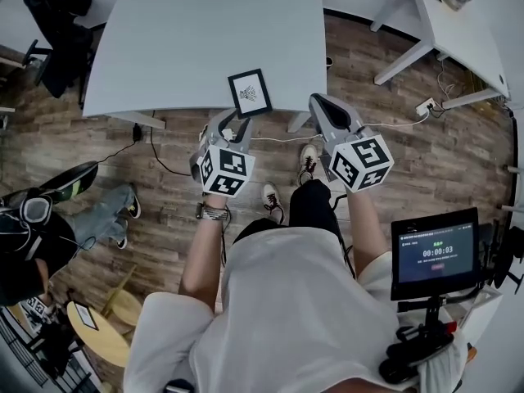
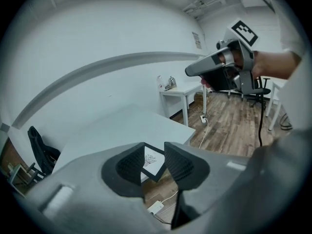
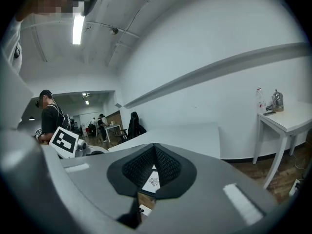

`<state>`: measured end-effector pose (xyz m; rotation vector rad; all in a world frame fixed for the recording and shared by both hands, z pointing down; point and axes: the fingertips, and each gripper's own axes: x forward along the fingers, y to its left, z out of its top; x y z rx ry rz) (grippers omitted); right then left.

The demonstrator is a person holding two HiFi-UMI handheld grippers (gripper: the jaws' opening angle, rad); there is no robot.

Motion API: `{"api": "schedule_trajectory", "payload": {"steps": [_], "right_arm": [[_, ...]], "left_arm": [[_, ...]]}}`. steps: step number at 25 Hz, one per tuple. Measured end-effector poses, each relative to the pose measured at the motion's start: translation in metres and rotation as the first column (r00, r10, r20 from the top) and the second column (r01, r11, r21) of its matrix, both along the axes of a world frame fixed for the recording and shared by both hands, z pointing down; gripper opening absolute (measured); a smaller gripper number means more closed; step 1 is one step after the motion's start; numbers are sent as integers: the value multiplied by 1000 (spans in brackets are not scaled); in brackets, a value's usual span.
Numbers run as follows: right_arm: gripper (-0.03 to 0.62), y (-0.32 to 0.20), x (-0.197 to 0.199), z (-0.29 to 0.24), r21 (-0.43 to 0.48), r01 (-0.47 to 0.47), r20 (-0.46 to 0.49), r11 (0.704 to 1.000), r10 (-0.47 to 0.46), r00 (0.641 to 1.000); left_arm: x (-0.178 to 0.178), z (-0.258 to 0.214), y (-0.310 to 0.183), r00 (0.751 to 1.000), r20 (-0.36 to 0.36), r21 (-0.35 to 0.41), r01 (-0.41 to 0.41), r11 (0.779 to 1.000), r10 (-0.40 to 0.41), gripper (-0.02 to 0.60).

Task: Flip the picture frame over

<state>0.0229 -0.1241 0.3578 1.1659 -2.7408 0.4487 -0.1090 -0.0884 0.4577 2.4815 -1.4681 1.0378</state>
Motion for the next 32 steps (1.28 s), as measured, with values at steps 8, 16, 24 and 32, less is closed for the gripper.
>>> {"api": "schedule_trajectory", "payload": {"steps": [8,16,24,32], "right_arm": [[2,-18,-7,45,-67,26,-10,997,-27,1000],[2,-20,0,86,-119,20,-40,993,-25,999],[2,-24,-1,129,-209,19,-57,978,-32,998],[2,-12,-4,143,-247,36,-62,968,-52,997]], "left_arm": [[-5,61,-26,995,100,-75,-14,997,22,155],[0,115,-26,981,175,-192,-50,980,84,178],[1,164,-35,944,291,-237,-86,968,156,178],[-7,189,-31,874,442,-256,-93,962,202,178]]}}
